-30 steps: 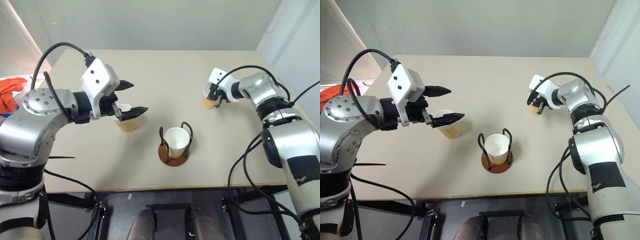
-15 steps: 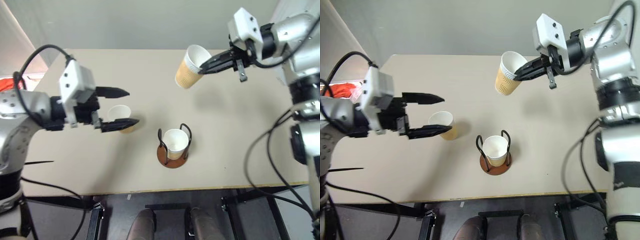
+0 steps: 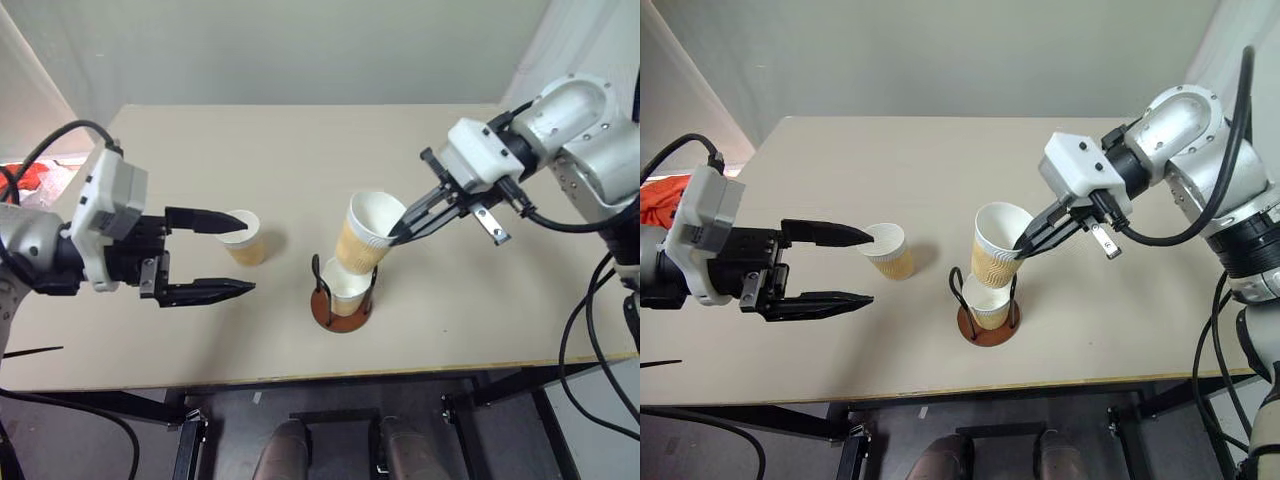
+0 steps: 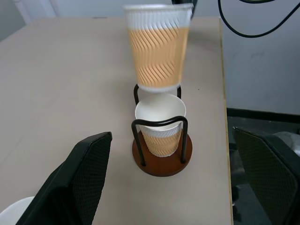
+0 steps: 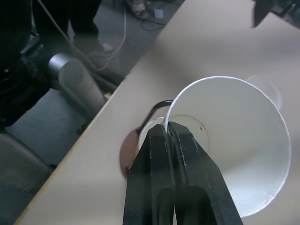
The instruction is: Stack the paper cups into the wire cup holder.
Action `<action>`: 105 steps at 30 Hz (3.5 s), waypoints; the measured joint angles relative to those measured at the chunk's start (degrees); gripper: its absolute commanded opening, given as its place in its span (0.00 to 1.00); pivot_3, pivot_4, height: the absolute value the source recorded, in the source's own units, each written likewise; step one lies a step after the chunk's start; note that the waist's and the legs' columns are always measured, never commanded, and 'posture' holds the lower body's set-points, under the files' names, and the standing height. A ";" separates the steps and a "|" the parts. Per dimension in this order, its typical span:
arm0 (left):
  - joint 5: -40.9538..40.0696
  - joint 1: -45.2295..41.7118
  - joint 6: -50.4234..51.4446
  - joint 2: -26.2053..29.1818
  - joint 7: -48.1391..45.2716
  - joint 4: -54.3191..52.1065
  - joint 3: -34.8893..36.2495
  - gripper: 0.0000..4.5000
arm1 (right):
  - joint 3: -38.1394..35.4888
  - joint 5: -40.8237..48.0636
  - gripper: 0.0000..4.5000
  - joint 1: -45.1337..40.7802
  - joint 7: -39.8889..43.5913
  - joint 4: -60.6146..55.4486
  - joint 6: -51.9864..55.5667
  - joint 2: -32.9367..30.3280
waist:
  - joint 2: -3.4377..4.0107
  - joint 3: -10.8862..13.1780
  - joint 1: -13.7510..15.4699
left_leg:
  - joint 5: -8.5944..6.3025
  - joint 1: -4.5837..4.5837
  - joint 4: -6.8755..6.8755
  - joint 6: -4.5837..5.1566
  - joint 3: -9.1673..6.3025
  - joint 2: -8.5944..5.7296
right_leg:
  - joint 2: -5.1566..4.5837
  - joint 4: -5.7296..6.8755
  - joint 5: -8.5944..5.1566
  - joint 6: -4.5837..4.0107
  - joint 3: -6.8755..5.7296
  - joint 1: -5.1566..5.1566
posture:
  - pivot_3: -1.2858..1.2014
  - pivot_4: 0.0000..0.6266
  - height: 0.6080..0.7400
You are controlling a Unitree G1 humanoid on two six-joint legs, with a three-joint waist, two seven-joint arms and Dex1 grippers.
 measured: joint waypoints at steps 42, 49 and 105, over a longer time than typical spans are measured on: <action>47.23 -26.83 -43.67 -9.67 -3.92 44.77 -38.28 1.00 | -23.96 -1.46 0.92 15.64 -29.48 -12.78 26.75 18.41 | -0.15 -0.09 0.90 | -0.26 -0.83 0.18 0.06 -0.10 -0.10 | -0.12 -0.19 0.46 0.57 -0.13 -0.63 | 0.52 0.24 1.00; 51.87 -27.65 -48.72 -12.05 -5.51 50.53 -40.80 0.73 | -26.53 -1.41 0.93 19.10 -33.43 -20.03 32.04 16.85 | -0.16 -0.09 0.76 | -0.25 -0.82 0.33 0.07 -0.10 -0.09 | -0.11 -0.17 0.45 0.66 -0.11 -0.61 | 0.52 0.24 1.00; 7.18 -70.16 -63.97 -18.74 -19.25 46.22 -88.54 0.10 | -62.53 14.19 0.93 73.92 -48.55 -54.01 44.34 -3.11 | -0.13 -0.07 2.86 | -1.16 -1.25 1.71 0.98 0.15 -0.29 | -0.27 -1.20 0.56 3.18 0.11 0.42 | 0.52 0.24 1.00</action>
